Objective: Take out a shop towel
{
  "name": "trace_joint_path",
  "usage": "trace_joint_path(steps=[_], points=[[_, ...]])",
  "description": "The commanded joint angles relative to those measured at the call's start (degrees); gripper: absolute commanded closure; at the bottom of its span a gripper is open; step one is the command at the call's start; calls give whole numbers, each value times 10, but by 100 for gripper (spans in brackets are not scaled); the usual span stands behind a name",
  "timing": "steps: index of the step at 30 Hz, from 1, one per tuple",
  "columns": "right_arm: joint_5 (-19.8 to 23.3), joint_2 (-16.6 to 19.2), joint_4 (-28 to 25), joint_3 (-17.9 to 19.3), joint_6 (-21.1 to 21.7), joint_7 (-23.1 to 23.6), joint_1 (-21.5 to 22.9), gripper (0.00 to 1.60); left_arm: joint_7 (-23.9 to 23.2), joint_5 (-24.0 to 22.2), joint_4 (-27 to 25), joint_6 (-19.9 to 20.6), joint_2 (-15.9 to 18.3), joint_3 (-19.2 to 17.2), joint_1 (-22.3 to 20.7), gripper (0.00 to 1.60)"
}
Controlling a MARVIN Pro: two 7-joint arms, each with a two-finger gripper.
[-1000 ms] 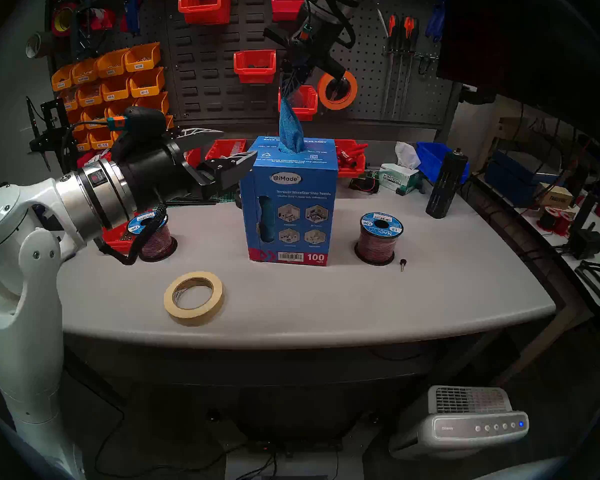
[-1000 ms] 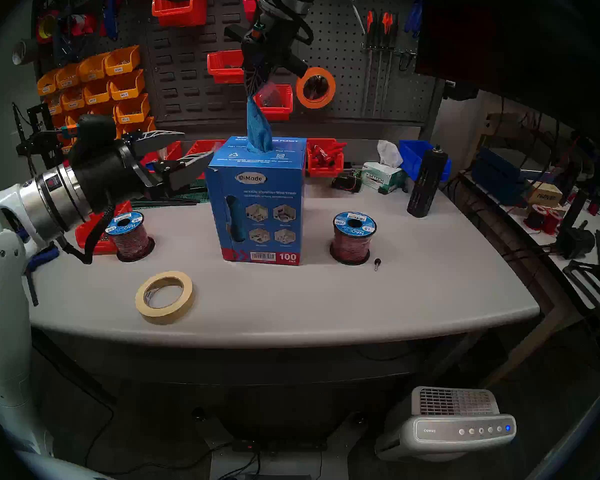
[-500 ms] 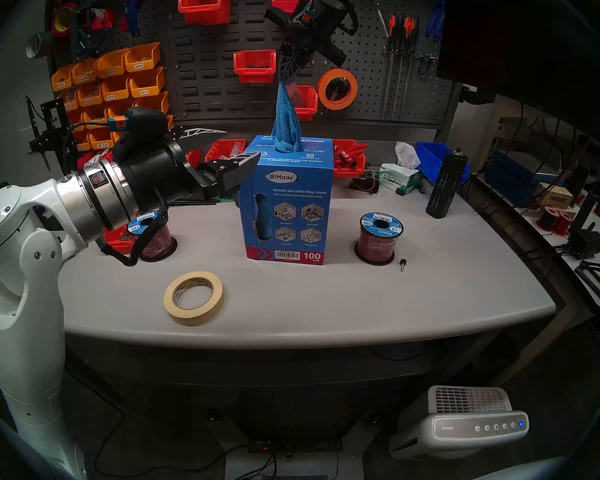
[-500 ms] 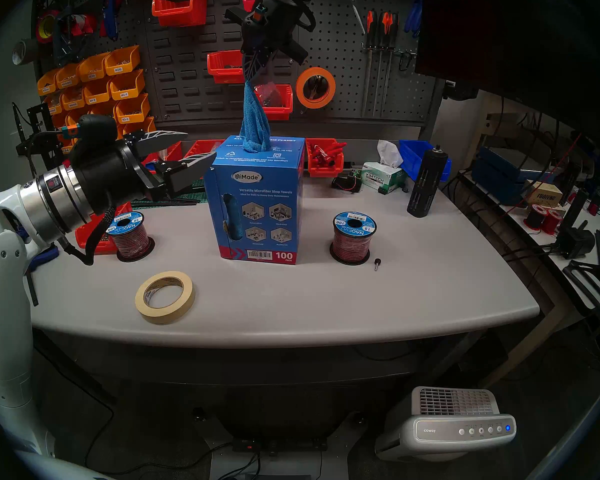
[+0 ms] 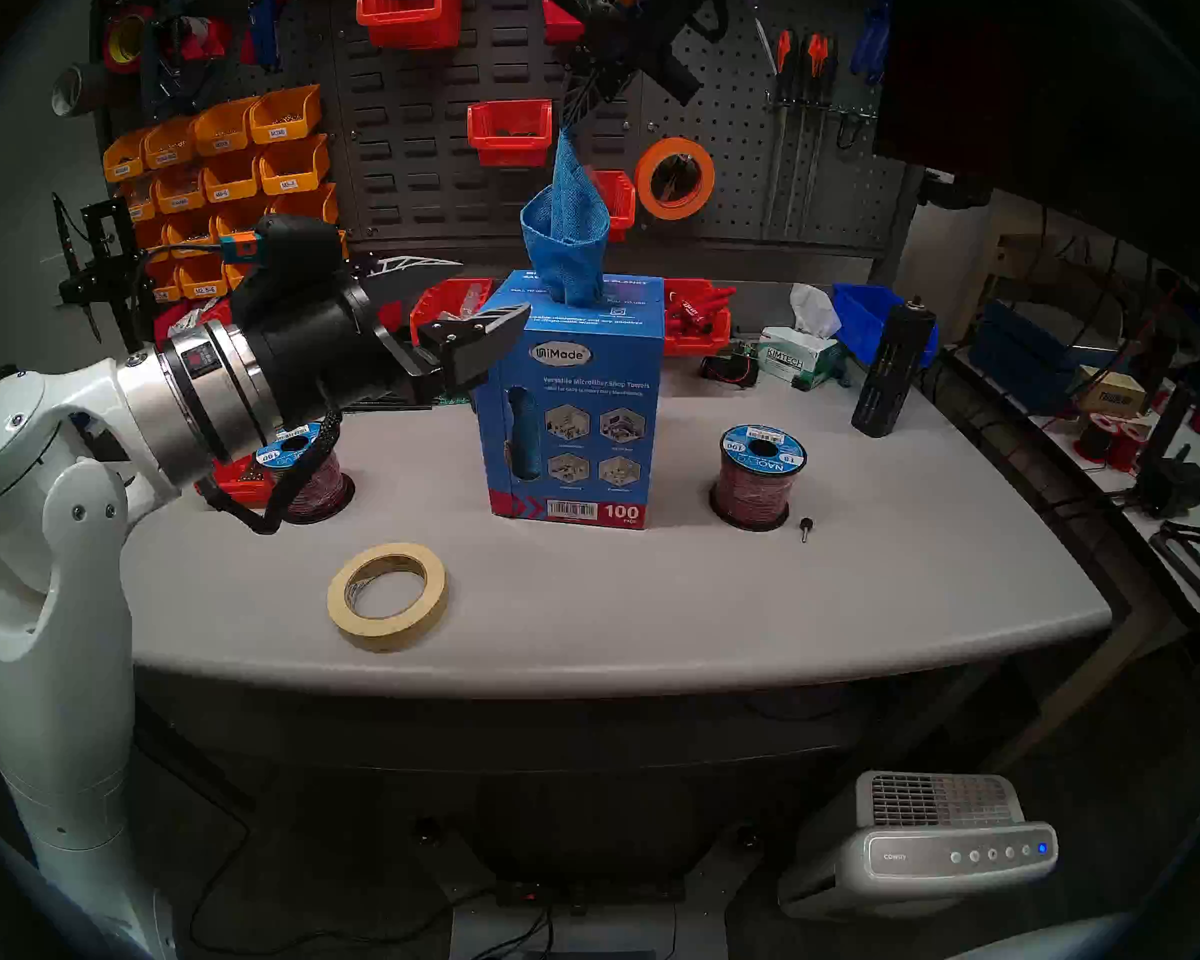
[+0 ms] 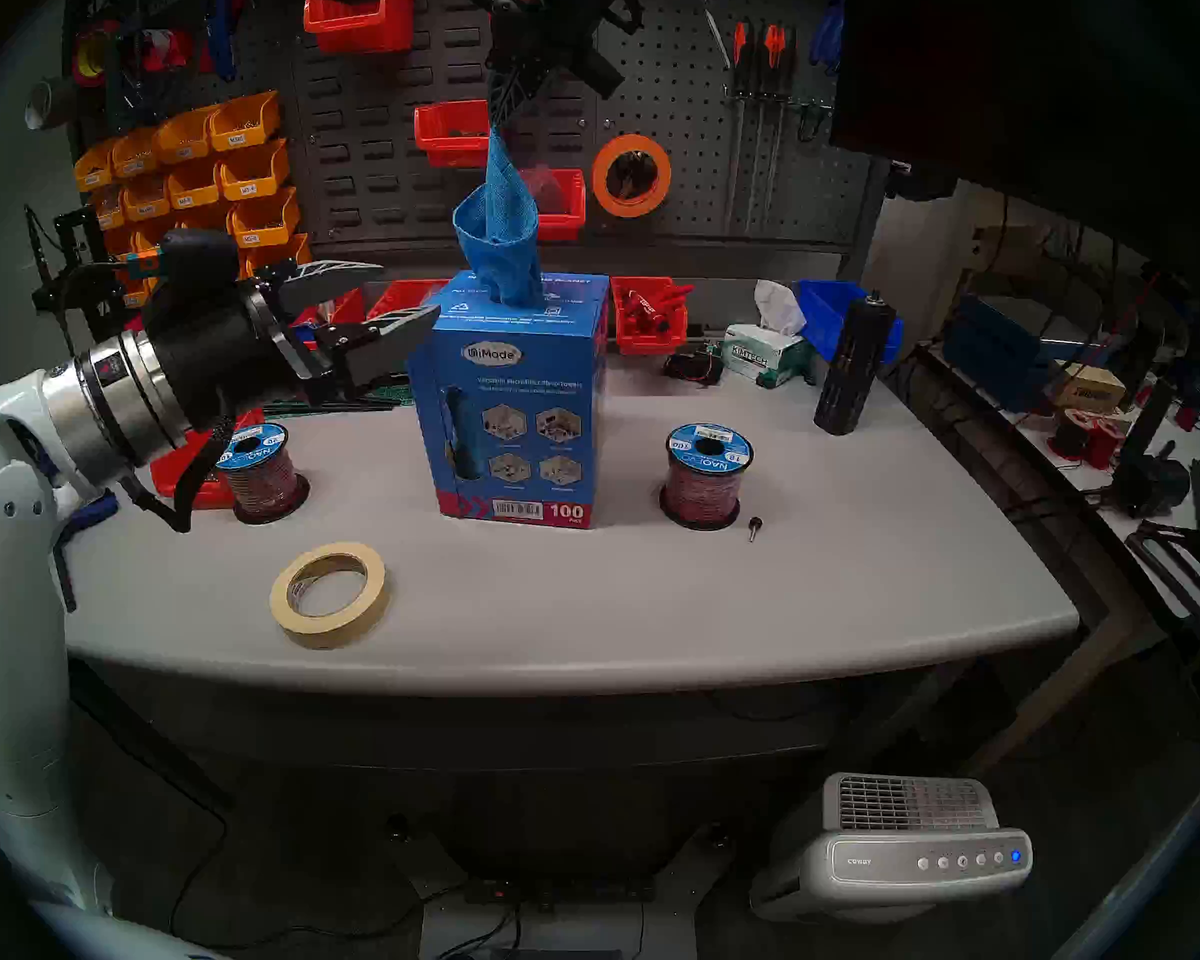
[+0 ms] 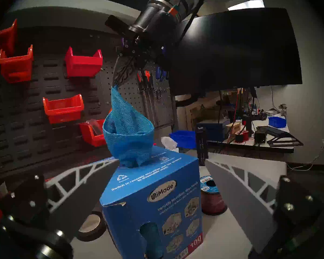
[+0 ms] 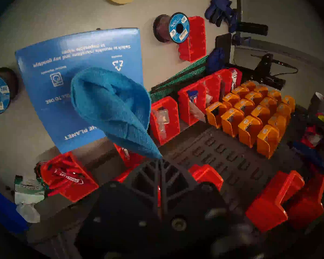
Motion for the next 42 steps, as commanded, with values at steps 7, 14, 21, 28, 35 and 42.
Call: trace_joint_path(steps=[7, 14, 21, 28, 35, 42], points=[[17, 27, 36, 8, 2, 16, 34, 160, -4, -1, -8, -11, -3, 2, -13, 0], [21, 32, 34, 10, 2, 18, 25, 160, -7, -1, -8, -13, -5, 4, -14, 0], [24, 37, 31, 10, 2, 19, 14, 160, -11, -1, -8, -15, -7, 6, -15, 0], [28, 46, 32, 10, 2, 21, 13, 14, -14, -1, -8, -17, -9, 8, -17, 0], [33, 55, 36, 9, 2, 22, 12, 0, -17, 0, -8, -19, -10, 12, -19, 0], [37, 59, 37, 11, 2, 24, 13, 0, -20, 0, -8, -22, -12, 16, -24, 0]])
